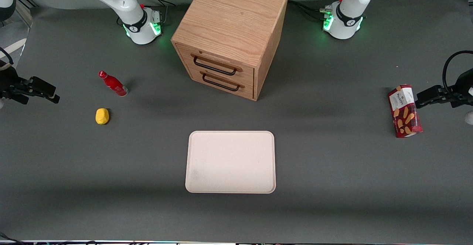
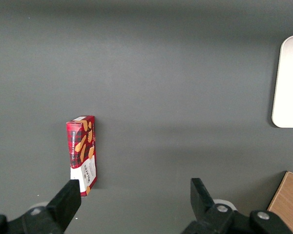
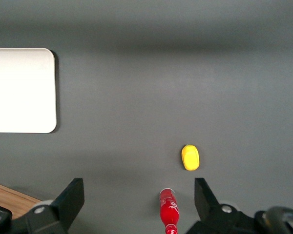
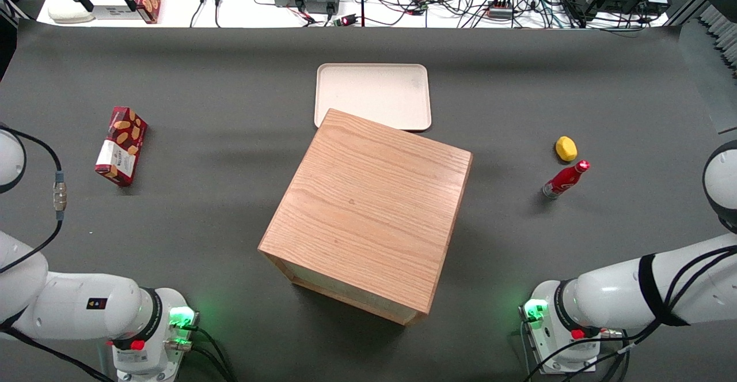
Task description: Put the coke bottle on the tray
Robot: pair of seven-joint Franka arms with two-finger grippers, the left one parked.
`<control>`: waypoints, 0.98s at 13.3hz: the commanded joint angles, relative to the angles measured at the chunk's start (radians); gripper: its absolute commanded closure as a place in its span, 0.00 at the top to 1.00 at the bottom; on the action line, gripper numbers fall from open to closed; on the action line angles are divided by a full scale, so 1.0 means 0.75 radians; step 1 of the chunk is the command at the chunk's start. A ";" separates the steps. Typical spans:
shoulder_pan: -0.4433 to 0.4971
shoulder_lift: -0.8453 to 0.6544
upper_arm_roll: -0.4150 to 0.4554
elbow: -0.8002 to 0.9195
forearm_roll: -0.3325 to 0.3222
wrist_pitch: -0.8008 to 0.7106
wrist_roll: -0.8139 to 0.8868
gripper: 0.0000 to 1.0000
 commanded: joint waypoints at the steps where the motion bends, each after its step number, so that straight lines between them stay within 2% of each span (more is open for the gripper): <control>1: 0.016 0.001 -0.010 0.023 -0.015 -0.032 0.013 1.00; 13: 0.014 -0.017 -0.022 0.015 -0.020 -0.101 0.003 1.00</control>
